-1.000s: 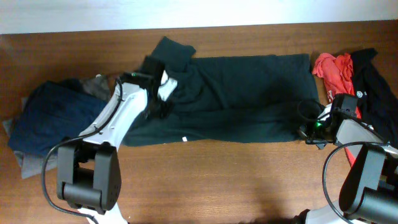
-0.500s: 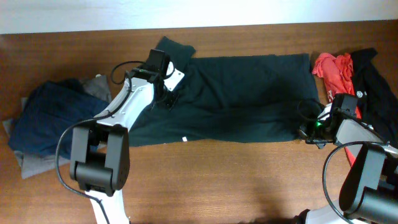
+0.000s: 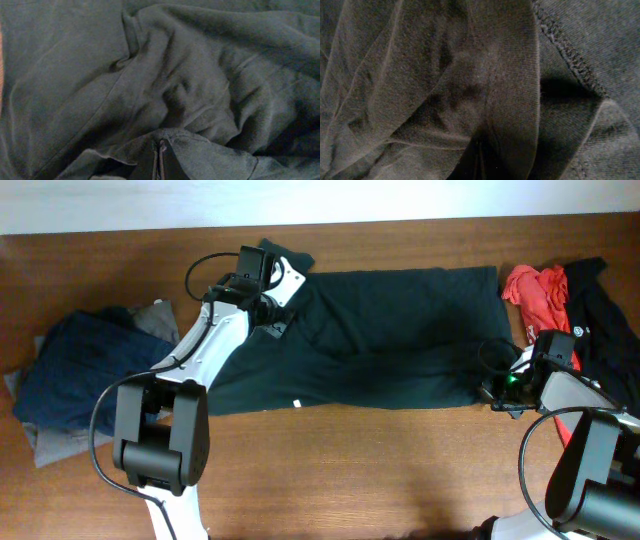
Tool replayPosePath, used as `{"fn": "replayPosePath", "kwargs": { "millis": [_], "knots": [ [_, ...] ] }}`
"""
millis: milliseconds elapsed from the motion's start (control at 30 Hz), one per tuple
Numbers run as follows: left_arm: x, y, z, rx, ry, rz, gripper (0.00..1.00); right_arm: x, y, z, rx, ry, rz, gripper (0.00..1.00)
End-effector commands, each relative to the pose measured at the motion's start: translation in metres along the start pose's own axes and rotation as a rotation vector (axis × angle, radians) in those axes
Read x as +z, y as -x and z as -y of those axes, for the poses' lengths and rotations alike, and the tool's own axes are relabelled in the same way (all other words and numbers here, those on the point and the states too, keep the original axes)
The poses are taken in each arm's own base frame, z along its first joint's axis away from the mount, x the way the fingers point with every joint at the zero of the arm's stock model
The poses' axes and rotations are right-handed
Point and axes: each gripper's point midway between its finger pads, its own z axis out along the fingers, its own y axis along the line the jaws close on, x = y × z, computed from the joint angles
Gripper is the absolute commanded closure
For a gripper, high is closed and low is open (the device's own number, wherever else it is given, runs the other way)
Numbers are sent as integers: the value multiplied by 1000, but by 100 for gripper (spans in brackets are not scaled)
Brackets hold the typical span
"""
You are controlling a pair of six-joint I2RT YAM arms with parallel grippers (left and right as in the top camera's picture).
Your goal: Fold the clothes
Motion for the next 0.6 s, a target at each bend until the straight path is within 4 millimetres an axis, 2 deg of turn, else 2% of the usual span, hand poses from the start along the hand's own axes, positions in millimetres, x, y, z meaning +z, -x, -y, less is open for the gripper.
{"fn": "replayPosePath", "kwargs": {
  "millis": [0, 67, 100, 167, 267, 367, 467, 567],
  "knots": [
    [-6, 14, 6, 32, -17, 40, 87, 14, -11, 16, 23, -59, -37, 96],
    [-6, 16, 4, 33, -11, 47, 60, 14, -12, 16, 23, -60, -38, 96],
    [-7, 19, 2, 35, 3, 56, 37, 14, -12, 16, 23, -60, -38, 96],
    [-10, 24, -10, 7, 60, 60, 8, 14, -12, 16, 23, -60, -38, 96],
    [-21, 26, -28, -95, 123, 41, 1, 14, -12, 16, 23, -60, -39, 93],
    [-34, 16, -39, -181, 121, -14, 1, 14, -12, 17, 24, -61, -40, 87],
    [-45, -11, -46, -314, 110, -118, 1, 13, -12, 17, 21, -61, -42, 78],
    [-57, -60, -46, -501, 92, -290, 1, 13, -14, 17, 11, -63, -49, 76]
  ]
}}
